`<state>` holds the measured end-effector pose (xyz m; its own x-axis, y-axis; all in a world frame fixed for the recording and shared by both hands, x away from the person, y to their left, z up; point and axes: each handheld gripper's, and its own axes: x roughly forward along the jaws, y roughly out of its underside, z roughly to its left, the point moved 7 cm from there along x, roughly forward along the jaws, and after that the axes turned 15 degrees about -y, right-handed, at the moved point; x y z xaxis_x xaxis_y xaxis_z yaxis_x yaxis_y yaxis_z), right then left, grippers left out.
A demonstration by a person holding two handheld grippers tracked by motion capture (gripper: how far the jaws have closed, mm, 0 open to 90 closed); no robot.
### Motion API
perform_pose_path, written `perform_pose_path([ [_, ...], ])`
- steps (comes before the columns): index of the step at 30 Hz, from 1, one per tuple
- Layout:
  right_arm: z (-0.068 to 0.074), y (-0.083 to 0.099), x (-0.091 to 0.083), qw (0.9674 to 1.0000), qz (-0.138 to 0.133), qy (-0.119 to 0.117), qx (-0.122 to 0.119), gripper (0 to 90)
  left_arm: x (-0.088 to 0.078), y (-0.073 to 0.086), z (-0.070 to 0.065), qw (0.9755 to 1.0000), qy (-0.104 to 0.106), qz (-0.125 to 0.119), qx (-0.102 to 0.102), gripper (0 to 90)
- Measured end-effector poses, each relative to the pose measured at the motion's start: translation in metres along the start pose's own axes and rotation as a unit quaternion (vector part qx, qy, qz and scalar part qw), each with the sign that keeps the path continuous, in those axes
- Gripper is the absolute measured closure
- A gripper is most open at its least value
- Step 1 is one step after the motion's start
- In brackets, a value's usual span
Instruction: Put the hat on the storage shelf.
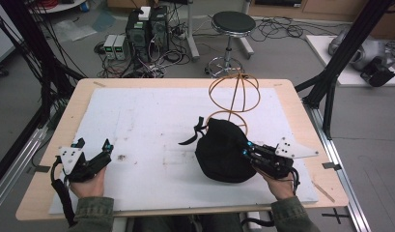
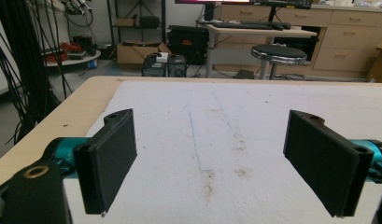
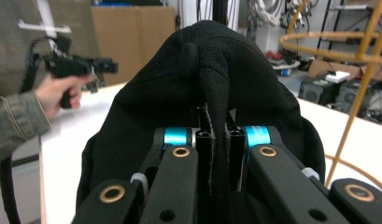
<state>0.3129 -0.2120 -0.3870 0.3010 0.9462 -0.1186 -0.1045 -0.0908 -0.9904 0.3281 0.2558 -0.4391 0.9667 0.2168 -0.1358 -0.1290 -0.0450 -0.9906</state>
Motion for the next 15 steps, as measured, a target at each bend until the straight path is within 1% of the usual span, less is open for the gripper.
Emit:
perform_pose_path([
  [1, 0.0, 0.0, 0.0, 1.0, 0.0, 0.0, 0.0, 87.1, 0.0, 0.0, 0.0, 1.0, 0.001, 0.001, -0.001, 17.4],
  [2, 0.001, -0.005, 0.002, 0.9999, -0.009, -0.005, -0.003, 87.1, 0.001, 0.0, 0.0, 1.0, 0.001, 0.001, -0.001, 17.4],
  [3, 0.002, -0.006, 0.003, 0.9999, -0.012, -0.006, -0.003, 87.1, 0.001, 0.0, 0.0, 1.0, 0.001, 0.0, -0.001, 17.4],
  [5, 0.003, -0.009, 0.004, 0.9998, -0.017, -0.006, -0.007, 87.1, 0.001, 0.0, 0.0, 1.0, 0.002, 0.0, -0.001, 17.4],
  [6, 0.004, -0.012, 0.005, 0.9997, -0.022, -0.004, -0.014, 87.1, 0.001, -0.001, 0.0, 1.0, 0.001, -0.001, -0.002, 17.4],
  [7, 0.006, -0.015, 0.006, 0.9995, -0.027, -0.004, -0.016, 87.0, 0.001, -0.001, 0.001, 1.0, 0.001, 0.0, -0.002, 17.4],
  [9, 0.006, -0.017, 0.006, 0.9994, -0.03, -0.004, -0.018, 87.0, 0.0, -0.001, 0.001, 1.0, 0.002, 0.0, -0.002, 17.4],
  [10, 0.008, -0.021, 0.006, 0.999, -0.038, -0.005, -0.024, 87.0, 0.0, -0.001, 0.001, 1.0, 0.003, -0.001, -0.003, 17.4],
  [11, 0.009, -0.028, 0.005, 0.9982, -0.053, -0.006, -0.03, 87.1, 0.0, -0.001, 0.001, 1.0, 0.004, -0.001, -0.005, 17.4],
  [12, 0.009, -0.028, 0.005, 0.9982, -0.053, -0.006, -0.03, 87.1, 0.0, -0.001, 0.001, 1.0, 0.004, -0.001, -0.007, 17.4],
  [14, 0.011, -0.036, 0.003, 0.9969, -0.07, -0.01, -0.034, 87.0, 0.0, -0.002, 0.002, 0.9999, 0.005, -0.001, -0.01, 17.4],
  [15, 0.013, -0.042, 0.002, 0.996, -0.078, -0.009, -0.041, 87.0, 0.0, -0.002, 0.002, 0.9999, 0.005, -0.001, -0.013, 17.4],
])
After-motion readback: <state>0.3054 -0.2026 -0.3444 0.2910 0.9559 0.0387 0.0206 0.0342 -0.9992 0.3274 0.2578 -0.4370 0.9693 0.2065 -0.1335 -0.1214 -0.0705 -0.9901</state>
